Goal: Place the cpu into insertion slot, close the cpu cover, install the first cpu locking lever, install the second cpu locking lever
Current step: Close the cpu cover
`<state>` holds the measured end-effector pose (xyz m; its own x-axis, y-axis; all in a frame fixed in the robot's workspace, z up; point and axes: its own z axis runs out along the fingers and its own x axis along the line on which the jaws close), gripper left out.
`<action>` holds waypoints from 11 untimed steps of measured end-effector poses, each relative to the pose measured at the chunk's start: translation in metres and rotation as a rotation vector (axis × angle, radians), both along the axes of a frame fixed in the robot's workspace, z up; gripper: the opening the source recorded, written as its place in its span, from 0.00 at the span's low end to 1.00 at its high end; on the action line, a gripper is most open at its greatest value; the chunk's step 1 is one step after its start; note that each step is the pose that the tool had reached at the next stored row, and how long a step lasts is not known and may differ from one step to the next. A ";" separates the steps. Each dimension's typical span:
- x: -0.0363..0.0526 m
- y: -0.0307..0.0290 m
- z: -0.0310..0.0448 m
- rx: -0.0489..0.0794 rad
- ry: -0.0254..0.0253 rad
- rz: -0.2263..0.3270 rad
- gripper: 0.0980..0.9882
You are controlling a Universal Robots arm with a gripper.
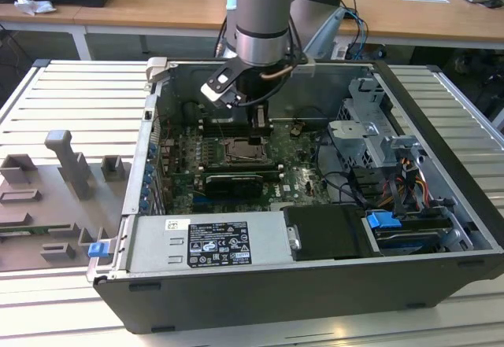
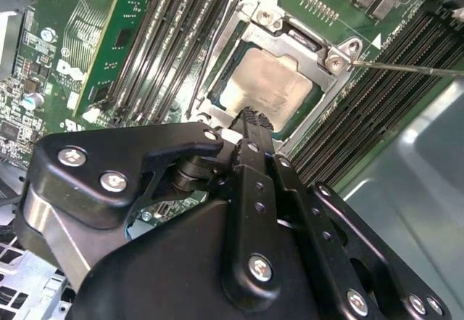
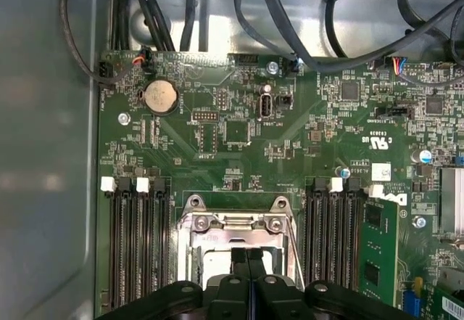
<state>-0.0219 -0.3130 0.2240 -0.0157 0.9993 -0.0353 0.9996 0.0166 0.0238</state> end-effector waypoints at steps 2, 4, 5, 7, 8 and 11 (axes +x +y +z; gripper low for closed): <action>-0.0021 -0.0001 -0.0003 0.000 0.0000 0.001 0.01; -0.0050 -0.0001 -0.0008 0.000 -0.0001 0.002 0.01; -0.0069 0.0000 -0.0010 0.000 -0.0002 0.002 0.01; -0.0120 0.0000 -0.0011 0.000 -0.0001 0.004 0.01; -0.0133 0.0000 -0.0011 0.000 0.0000 0.005 0.01; -0.0173 0.0000 -0.0012 0.000 -0.0001 0.006 0.01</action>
<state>-0.0392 -0.3131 0.2227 -0.0218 0.9992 -0.0350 0.9995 0.0226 0.0239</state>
